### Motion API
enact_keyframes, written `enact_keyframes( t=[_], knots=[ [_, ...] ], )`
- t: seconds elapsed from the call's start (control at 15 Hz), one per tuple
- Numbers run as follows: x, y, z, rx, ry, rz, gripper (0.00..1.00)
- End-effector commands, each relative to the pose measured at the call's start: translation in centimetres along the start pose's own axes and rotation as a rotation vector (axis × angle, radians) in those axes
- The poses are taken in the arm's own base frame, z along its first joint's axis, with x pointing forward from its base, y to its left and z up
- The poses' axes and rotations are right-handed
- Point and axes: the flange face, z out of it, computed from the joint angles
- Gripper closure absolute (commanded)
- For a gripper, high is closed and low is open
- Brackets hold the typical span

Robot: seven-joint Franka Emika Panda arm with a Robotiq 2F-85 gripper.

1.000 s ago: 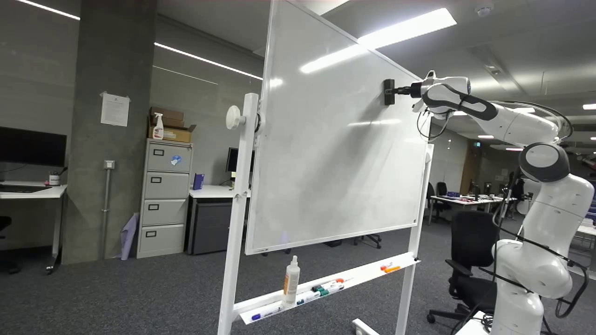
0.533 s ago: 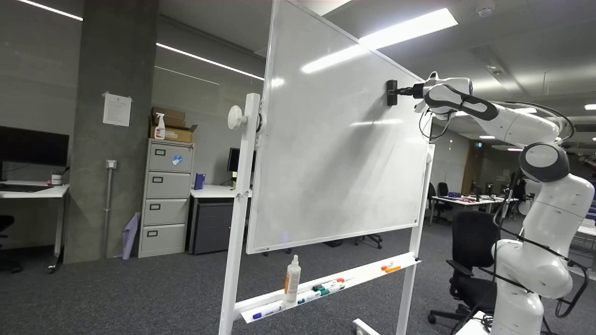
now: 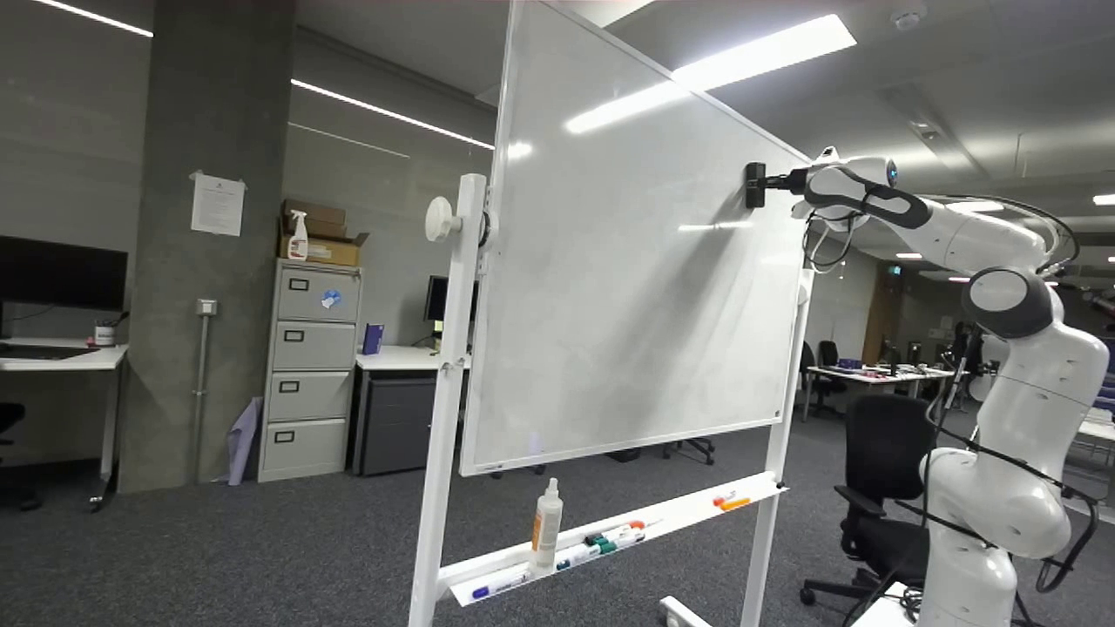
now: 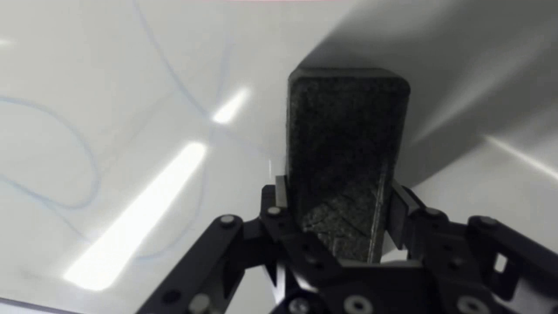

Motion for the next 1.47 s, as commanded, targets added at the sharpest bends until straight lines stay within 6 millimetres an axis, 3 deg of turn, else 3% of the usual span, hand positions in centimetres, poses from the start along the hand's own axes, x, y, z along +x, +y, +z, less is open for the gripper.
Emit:
enact_keyframes(
  t=[0.0, 0.27, 0.53, 0.93, 1.4],
  knots=[
    [0.3, 2.2, 0.8, -0.066, -0.018, 0.029, 0.70],
    [0.3, 2.9, 1.3, -0.085, -0.020, 0.049, 0.70],
    [0.6, 0.1, 2.6, -0.031, -0.034, 0.027, 0.70],
    [0.7, -5.7, 3.6, 0.088, -0.057, -0.051, 0.70],
    [1.8, -14.7, 1.1, 0.278, -0.036, -0.177, 0.70]
  ],
)
